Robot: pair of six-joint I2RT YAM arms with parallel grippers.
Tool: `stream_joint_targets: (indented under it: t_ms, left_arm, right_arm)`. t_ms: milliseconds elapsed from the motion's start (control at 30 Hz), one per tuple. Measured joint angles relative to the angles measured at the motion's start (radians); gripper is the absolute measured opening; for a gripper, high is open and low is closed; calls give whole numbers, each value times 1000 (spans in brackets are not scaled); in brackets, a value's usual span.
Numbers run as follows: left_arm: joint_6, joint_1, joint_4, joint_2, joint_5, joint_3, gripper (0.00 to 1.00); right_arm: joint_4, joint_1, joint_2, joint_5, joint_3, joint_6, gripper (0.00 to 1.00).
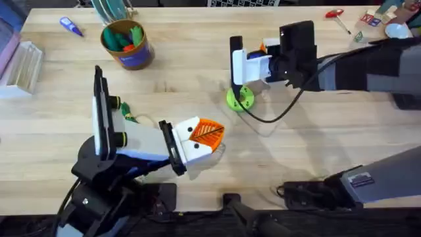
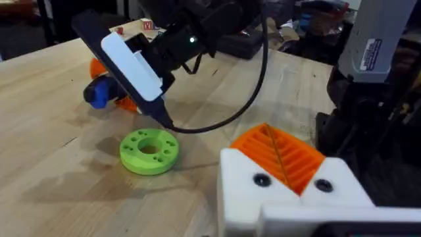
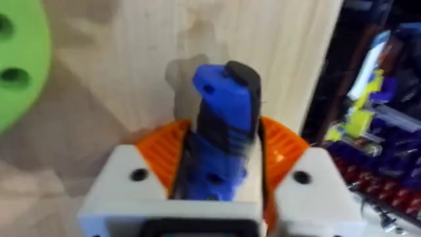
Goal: Pick up the gripper from the table and insert it into the empty holder that is missing its gripper. Then pick up a screw, insert it into the mounting hole, and use the screwdriver to tighten it. Finally, clean up the table by picking up the vegetable and placing it into the bucket.
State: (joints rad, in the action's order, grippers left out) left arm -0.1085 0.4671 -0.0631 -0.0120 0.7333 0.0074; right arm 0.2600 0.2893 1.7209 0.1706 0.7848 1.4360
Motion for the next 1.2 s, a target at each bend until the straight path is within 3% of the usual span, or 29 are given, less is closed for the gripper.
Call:
stream_joint_targets:
  t_ms: [167, 200, 467, 667, 867, 900, 1067, 1100, 1200]
  left_arm:
    - [0, 0, 0, 0, 0, 0, 15]
    - [0, 0, 0, 0, 0, 0, 15]
    - [0, 0, 0, 0, 0, 0, 15]
    - [0, 0, 0, 0, 0, 0, 15]
    - [0, 0, 0, 0, 0, 0, 18]
    - [4, 0, 0, 0, 0, 0, 77]
    - [3, 0, 0, 0, -1, 0, 864]
    - [2, 0, 0, 0, -1, 0, 954]
    - [3, 0, 0, 0, -2, 0, 985]
  right_arm:
    - [8, 0, -11, -3, 14, -9, 911]
    - [1, 0, -14, -3, 18, -11, 933]
    - [-9, -3, -21, 1, 18, -122, 944]
    - [-127, -3, -91, 1, 16, -458, 945]
    - [-401, -1, -299, 1, 48, -776, 945]
    - [-435, 1, -334, 1, 57, -815, 945]
    - [-611, 40, -523, 1, 84, -944, 946]
    - [-641, 49, -550, 1, 84, -956, 947]
    - [-716, 72, -609, 1, 84, -979, 948]
